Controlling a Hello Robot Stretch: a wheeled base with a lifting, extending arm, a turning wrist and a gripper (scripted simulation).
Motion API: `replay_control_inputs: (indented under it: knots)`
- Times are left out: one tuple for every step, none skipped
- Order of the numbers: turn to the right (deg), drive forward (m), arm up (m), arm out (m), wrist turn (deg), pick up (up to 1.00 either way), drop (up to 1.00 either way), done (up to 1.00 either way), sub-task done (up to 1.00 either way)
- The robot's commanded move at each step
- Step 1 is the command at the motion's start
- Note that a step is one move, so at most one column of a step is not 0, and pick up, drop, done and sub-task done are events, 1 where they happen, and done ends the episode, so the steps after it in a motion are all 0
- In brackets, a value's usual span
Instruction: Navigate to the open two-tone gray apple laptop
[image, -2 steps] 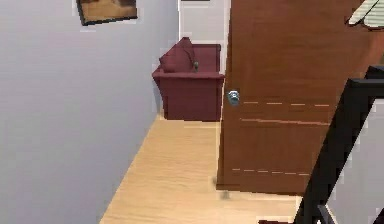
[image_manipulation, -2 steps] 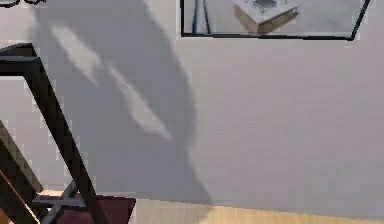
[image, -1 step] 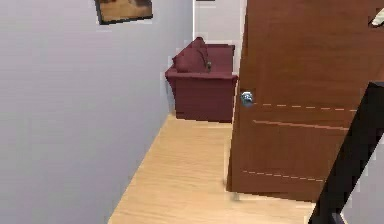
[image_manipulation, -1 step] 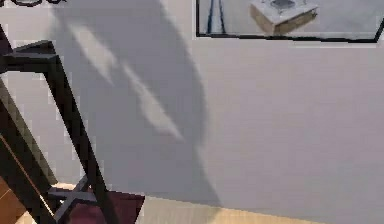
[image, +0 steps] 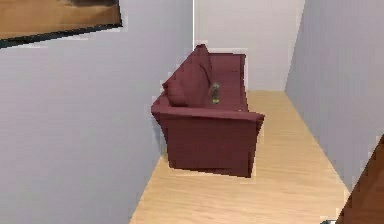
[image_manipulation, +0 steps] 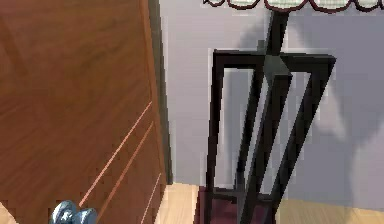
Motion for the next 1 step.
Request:
replay_control_inputs:
  knots:
    - [-6.0, 0.0, 0.0, 0.0, 0.0, 0.0, 0.0, 0.0, 0.0]
